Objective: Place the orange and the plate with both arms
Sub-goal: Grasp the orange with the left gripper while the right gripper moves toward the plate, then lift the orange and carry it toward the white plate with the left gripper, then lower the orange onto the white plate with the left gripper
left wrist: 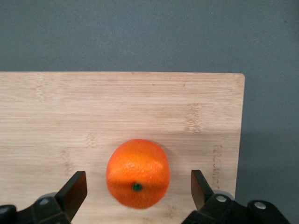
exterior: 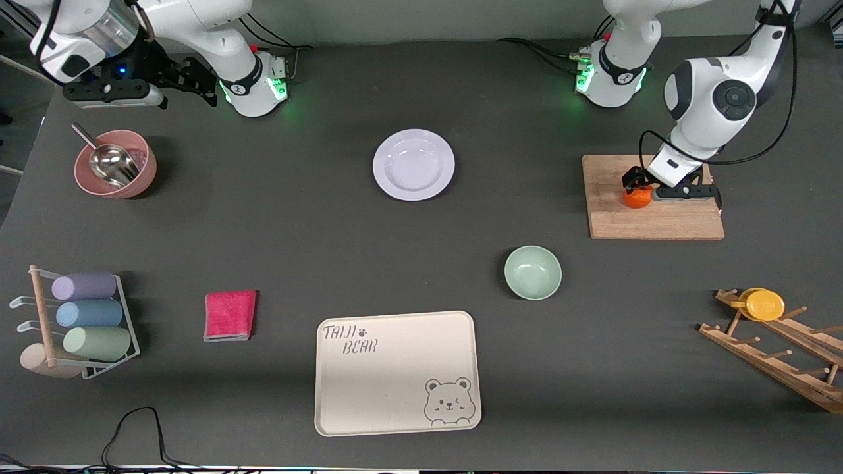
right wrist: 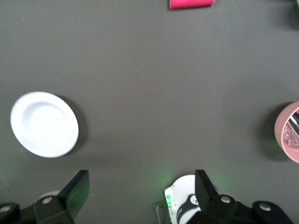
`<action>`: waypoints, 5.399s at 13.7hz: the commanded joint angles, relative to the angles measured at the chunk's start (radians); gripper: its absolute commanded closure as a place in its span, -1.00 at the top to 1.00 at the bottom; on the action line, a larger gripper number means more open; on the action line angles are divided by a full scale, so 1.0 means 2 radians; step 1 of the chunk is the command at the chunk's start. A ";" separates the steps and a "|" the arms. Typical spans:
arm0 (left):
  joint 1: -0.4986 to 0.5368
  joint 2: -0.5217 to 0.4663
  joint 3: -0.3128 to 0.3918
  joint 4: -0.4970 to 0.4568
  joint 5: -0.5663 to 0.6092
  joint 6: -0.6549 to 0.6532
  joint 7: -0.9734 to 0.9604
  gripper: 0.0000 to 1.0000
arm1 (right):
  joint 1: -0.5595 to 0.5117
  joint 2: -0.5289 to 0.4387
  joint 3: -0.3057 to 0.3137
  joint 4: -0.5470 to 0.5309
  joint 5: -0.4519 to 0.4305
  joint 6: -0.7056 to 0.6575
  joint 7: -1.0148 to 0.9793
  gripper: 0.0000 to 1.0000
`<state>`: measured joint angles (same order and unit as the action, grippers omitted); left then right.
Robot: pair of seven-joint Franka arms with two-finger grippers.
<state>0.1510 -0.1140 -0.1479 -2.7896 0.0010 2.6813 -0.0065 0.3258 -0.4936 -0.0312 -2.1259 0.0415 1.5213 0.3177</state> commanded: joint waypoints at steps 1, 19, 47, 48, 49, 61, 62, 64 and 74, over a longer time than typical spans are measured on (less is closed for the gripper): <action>0.011 0.019 -0.001 -0.016 0.006 0.034 -0.001 0.99 | 0.003 -0.029 0.012 -0.045 0.005 0.012 0.014 1.00; 0.007 -0.061 -0.005 0.073 0.000 -0.205 0.012 -1.00 | -0.001 0.118 -0.049 -0.260 0.409 0.260 -0.398 1.00; -0.195 0.114 -0.371 0.309 0.015 -0.168 -0.691 -1.00 | 0.029 0.403 -0.122 -0.282 0.737 0.197 -0.816 1.00; -0.198 0.137 -0.371 0.312 0.042 -0.161 -0.709 -1.00 | 0.029 0.404 -0.122 -0.282 0.737 0.197 -0.817 1.00; -0.199 0.157 -0.371 0.313 0.059 -0.149 -0.715 -1.00 | 0.029 0.405 -0.122 -0.282 0.737 0.197 -0.817 1.00; -0.340 0.368 -0.240 0.430 0.273 -0.116 -0.891 -1.00 | 0.029 0.406 -0.123 -0.282 0.736 0.197 -0.820 -0.15; -0.343 0.369 -0.236 0.428 0.279 -0.117 -0.892 -1.00 | 0.029 0.407 -0.123 -0.281 0.736 0.197 -0.823 -0.15; -0.345 0.373 -0.236 0.428 0.279 -0.119 -0.893 -1.00 | 0.029 0.414 -0.123 -0.280 0.736 0.197 -0.825 -0.15; -0.297 0.318 -0.241 0.435 0.280 -0.215 -0.796 1.00 | 0.028 0.442 -0.123 -0.272 0.739 0.196 -0.859 -0.15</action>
<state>-0.4933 0.6105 -0.6248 -1.9185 0.5675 2.3393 -1.7019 0.3643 0.3602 -0.2669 -2.6849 1.4918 1.9230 -1.3630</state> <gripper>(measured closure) 0.000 0.573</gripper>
